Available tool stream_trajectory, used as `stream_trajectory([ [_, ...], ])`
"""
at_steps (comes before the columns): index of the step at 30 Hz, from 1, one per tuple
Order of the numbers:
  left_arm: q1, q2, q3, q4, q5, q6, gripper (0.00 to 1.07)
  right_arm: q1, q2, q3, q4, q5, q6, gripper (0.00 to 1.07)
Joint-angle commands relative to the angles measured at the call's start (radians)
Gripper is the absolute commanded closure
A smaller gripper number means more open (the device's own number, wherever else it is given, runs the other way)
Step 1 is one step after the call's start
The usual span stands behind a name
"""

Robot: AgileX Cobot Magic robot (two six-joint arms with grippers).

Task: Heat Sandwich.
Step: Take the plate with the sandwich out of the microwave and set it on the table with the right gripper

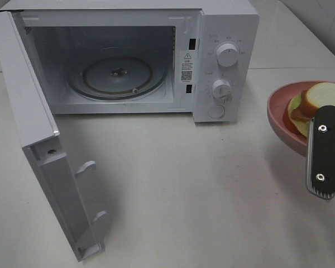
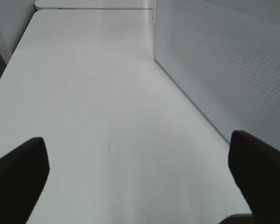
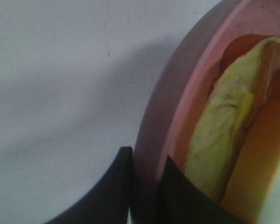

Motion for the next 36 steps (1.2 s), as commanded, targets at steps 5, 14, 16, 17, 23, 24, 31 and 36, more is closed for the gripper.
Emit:
stream_trajectory([
  [5, 0.002, -0.008, 0.001, -0.002, -0.010, -0.001, 0.06, -0.003, 0.026, -0.003, -0.128, 0.081, 0.249, 1.06],
  [14, 0.002, -0.008, 0.001, -0.002, -0.010, -0.001, 0.06, -0.003, 0.154, -0.015, -0.227, 0.122, 0.483, 1.06],
  [16, 0.002, -0.008, 0.001, -0.002, -0.010, -0.001, 0.06, -0.004, 0.215, -0.049, -0.238, 0.125, 0.555, 1.06],
  [17, 0.002, -0.008, 0.001, -0.002, -0.010, -0.001, 0.06, -0.004, 0.230, -0.059, -0.244, 0.125, 0.570, 1.06],
  [23, 0.002, -0.008, 0.001, -0.002, -0.010, -0.001, 0.06, -0.041, 0.322, -0.122, -0.252, 0.117, 0.666, 1.06],
  [24, 0.002, -0.008, 0.001, -0.002, -0.010, -0.001, 0.06, -0.069, 0.355, -0.143, -0.252, 0.120, 0.704, 1.06],
  [31, 0.002, -0.008, 0.001, -0.002, -0.010, -0.001, 0.06, -0.143, 0.423, -0.168, -0.254, 0.114, 0.736, 1.05],
  [36, 0.002, -0.008, 0.001, -0.002, -0.010, -0.001, 0.06, -0.199, 0.445, -0.168, -0.255, 0.109, 0.777, 1.05],
])
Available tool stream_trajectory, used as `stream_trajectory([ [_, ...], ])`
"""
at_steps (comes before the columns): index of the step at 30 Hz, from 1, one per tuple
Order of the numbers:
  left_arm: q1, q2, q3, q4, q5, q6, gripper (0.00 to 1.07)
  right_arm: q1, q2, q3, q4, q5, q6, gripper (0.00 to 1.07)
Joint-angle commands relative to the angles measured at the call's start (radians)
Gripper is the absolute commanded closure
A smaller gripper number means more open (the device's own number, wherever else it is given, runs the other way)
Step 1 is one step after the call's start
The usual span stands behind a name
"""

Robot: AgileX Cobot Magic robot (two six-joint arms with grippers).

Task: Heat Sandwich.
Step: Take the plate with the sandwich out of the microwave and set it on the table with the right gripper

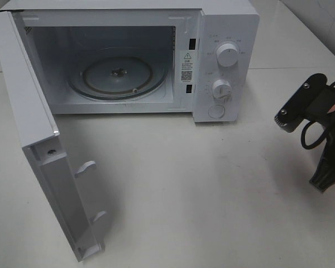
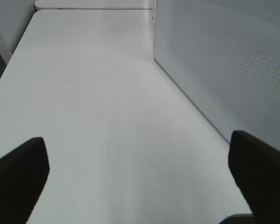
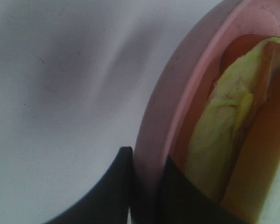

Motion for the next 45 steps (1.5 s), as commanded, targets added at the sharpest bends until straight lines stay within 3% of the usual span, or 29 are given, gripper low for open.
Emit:
stream_trajectory([
  [1, 0.002, -0.008, 0.001, -0.002, -0.010, -0.001, 0.06, -0.030, 0.006, -0.007, -0.036, 0.007, 0.036, 1.05],
  [10, 0.002, -0.008, 0.001, -0.002, -0.010, -0.001, 0.06, -0.177, 0.009, -0.007, -0.048, -0.048, 0.110, 1.05],
  [20, 0.002, -0.008, 0.001, -0.002, -0.010, -0.001, 0.06, -0.265, 0.009, -0.006, -0.084, -0.079, 0.141, 1.05],
  [32, 0.002, -0.008, 0.001, -0.002, -0.010, -0.001, 0.06, -0.265, 0.132, -0.005, -0.105, -0.118, 0.233, 1.04],
  [45, 0.002, -0.008, 0.001, -0.002, -0.010, -0.001, 0.06, -0.265, 0.293, -0.005, -0.231, -0.172, 0.422, 1.03],
])
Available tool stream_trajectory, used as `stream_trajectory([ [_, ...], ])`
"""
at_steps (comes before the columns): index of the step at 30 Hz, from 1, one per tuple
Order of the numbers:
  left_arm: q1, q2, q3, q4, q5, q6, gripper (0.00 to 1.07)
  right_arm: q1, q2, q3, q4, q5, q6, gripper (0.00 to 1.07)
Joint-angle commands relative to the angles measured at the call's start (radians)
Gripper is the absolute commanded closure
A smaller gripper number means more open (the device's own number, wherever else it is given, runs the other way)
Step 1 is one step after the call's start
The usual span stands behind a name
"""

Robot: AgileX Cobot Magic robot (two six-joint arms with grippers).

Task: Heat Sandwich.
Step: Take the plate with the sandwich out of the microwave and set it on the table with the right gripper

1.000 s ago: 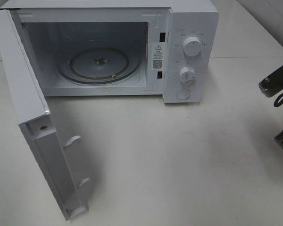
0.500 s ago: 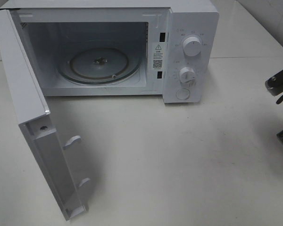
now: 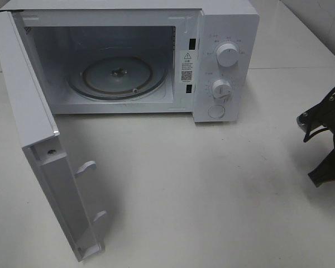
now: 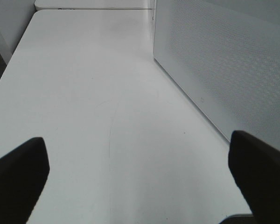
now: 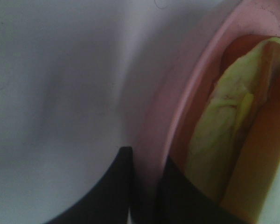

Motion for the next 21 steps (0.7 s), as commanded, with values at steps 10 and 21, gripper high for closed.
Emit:
stream_trajectory([
  [10, 0.002, -0.008, 0.001, -0.002, -0.010, -0.001, 0.06, -0.004, 0.124, -0.001, -0.088, -0.061, 0.064, 1.01],
  [21, 0.002, -0.008, 0.001, -0.002, -0.010, -0.001, 0.06, -0.004, 0.138, -0.001, -0.084, -0.074, 0.064, 0.94],
])
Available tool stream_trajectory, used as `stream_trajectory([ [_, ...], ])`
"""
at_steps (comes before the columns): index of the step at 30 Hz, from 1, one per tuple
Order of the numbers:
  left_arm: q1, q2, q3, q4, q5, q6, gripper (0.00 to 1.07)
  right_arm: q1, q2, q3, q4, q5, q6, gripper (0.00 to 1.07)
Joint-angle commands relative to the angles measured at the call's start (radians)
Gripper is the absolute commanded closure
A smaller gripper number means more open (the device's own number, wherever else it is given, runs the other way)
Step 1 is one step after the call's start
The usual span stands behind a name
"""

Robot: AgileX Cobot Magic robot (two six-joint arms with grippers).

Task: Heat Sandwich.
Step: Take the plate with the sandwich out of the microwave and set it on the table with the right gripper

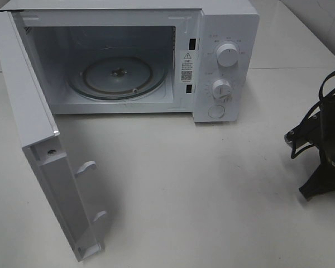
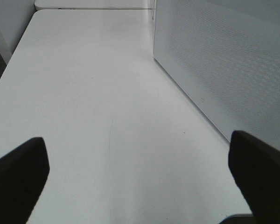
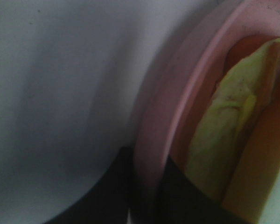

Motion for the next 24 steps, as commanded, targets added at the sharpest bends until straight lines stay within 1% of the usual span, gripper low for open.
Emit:
stream_trajectory([
  [1, 0.002, -0.008, 0.001, -0.002, -0.010, -0.001, 0.06, -0.004, 0.005, 0.000, -0.008, -0.002, 0.010, 0.93],
  [2, 0.002, -0.008, 0.001, -0.002, -0.010, -0.001, 0.06, -0.004, 0.005, 0.000, -0.008, -0.002, 0.010, 0.93],
  [6, 0.002, -0.008, 0.001, -0.002, -0.010, -0.001, 0.06, -0.002, 0.002, -0.002, -0.003, 0.013, 0.010, 0.83],
  [7, 0.002, -0.008, 0.001, -0.002, -0.010, -0.001, 0.06, -0.002, 0.002, -0.002, -0.003, 0.013, 0.010, 0.83],
  [8, 0.002, -0.008, 0.001, -0.002, -0.010, -0.001, 0.06, -0.001, 0.002, -0.002, -0.001, 0.017, 0.010, 0.78],
  [10, 0.002, -0.008, 0.001, -0.002, -0.010, -0.001, 0.06, -0.001, 0.002, -0.002, 0.014, 0.017, 0.006, 0.72],
  [11, 0.002, -0.008, 0.001, -0.002, -0.010, -0.001, 0.06, -0.001, 0.002, -0.002, 0.027, 0.018, 0.002, 0.70],
  [12, 0.002, -0.008, 0.001, -0.002, -0.010, -0.001, 0.06, -0.001, 0.002, -0.002, 0.027, 0.018, 0.002, 0.70],
  [13, 0.002, -0.008, 0.001, -0.002, -0.010, -0.001, 0.06, -0.001, 0.002, -0.002, 0.053, 0.018, -0.005, 0.67],
  [16, 0.002, -0.008, 0.001, -0.002, -0.010, -0.001, 0.06, -0.001, 0.000, -0.002, 0.065, 0.018, -0.006, 0.66],
  [24, 0.002, -0.008, 0.001, -0.002, -0.010, -0.001, 0.06, -0.001, -0.123, -0.002, 0.181, 0.009, -0.136, 0.65],
])
